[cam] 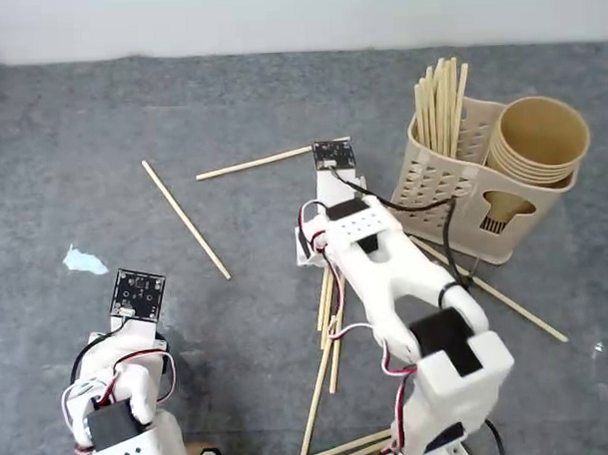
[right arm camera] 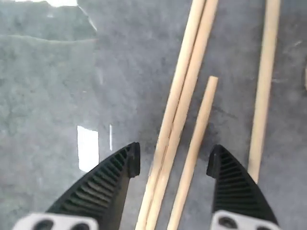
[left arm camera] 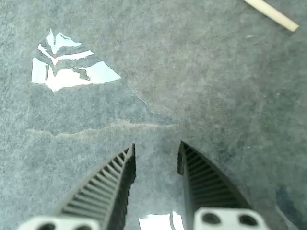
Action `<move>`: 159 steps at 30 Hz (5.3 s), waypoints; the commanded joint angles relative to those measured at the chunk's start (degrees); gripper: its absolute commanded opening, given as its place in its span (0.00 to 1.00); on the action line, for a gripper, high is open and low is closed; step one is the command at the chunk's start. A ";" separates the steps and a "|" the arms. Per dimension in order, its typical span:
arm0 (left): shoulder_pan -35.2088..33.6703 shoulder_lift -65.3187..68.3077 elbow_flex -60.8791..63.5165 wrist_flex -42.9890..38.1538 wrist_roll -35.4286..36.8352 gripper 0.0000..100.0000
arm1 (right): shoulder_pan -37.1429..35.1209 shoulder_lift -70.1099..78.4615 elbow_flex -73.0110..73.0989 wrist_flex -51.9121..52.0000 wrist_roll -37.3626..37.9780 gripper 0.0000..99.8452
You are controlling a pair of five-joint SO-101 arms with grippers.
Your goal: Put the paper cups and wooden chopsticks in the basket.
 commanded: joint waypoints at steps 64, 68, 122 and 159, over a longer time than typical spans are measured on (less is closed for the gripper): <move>0.35 -0.44 -0.66 0.35 0.35 0.14 | 8.75 -64.04 12.48 -38.99 35.16 0.01; 0.35 -0.44 -0.66 0.35 0.35 0.14 | 9.36 -69.23 23.12 -50.15 42.20 0.01; 0.35 -0.44 -0.66 0.35 0.35 0.14 | 18.07 -35.47 19.25 -91.91 42.20 0.01; 0.35 -0.44 -0.66 0.35 0.35 0.14 | -0.84 -54.37 19.52 -25.80 24.44 0.14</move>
